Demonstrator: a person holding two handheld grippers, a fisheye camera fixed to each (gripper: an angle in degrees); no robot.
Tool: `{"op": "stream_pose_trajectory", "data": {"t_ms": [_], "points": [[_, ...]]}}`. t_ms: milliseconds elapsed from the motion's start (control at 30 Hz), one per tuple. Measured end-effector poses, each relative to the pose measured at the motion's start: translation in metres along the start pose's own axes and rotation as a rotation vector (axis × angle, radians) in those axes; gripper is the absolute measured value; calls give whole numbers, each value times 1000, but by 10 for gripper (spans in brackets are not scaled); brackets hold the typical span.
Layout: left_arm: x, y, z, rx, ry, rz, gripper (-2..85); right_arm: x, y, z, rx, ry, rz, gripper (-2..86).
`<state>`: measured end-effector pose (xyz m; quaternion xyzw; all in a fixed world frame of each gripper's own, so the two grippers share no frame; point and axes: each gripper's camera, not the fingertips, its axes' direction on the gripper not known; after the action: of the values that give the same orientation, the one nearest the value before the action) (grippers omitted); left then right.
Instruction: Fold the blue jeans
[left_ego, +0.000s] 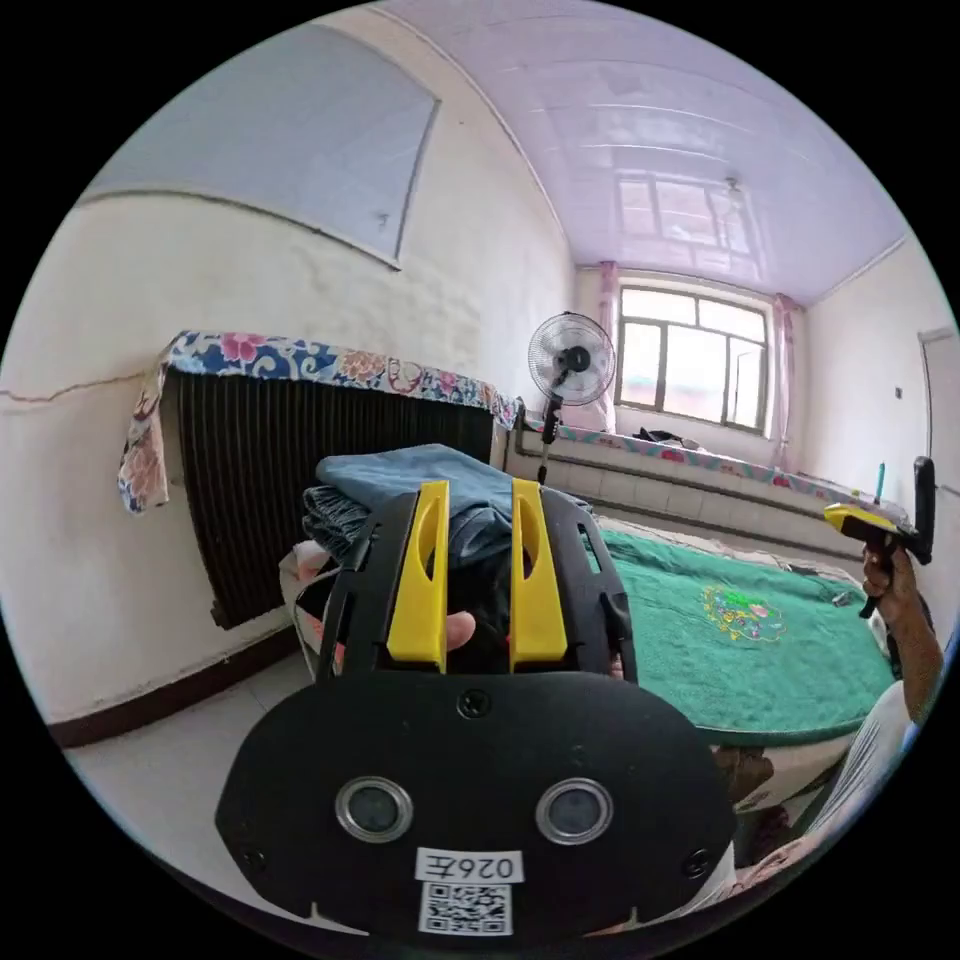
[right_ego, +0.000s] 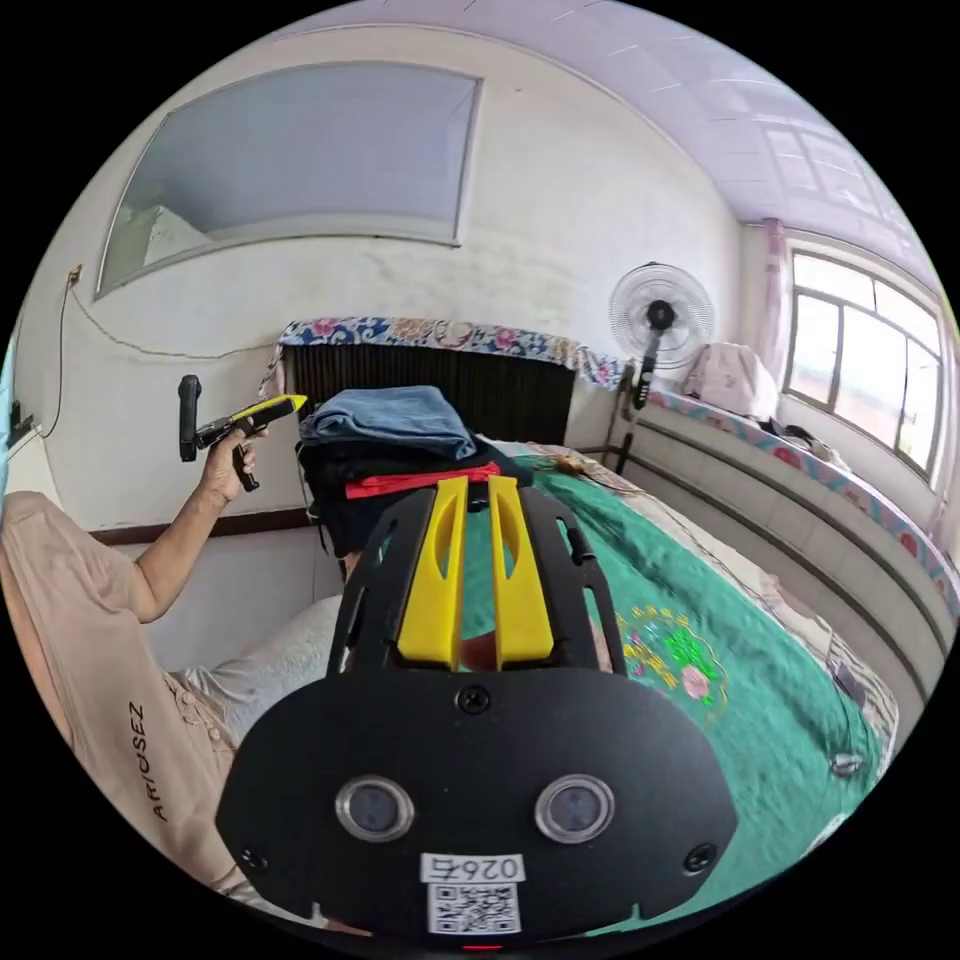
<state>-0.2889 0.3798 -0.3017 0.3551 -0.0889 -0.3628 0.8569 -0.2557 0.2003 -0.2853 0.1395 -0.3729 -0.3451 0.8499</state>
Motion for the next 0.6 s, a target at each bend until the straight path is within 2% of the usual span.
{"op": "stream_pose_trajectory", "data": {"t_ms": [100,200,300,600], "points": [[-61,-17,1,-37,69,-153,133,-39,-40,76,-34,-120,-89,33],[-91,-36,16,-124,172,-191,152,-86,-80,145,-87,-230,-198,50],[-111,-56,25,-177,224,-224,165,-135,-110,204,-112,-238,-310,62],[-158,-116,9,-126,362,-420,203,-228,-143,311,-229,-208,-546,113]]}}
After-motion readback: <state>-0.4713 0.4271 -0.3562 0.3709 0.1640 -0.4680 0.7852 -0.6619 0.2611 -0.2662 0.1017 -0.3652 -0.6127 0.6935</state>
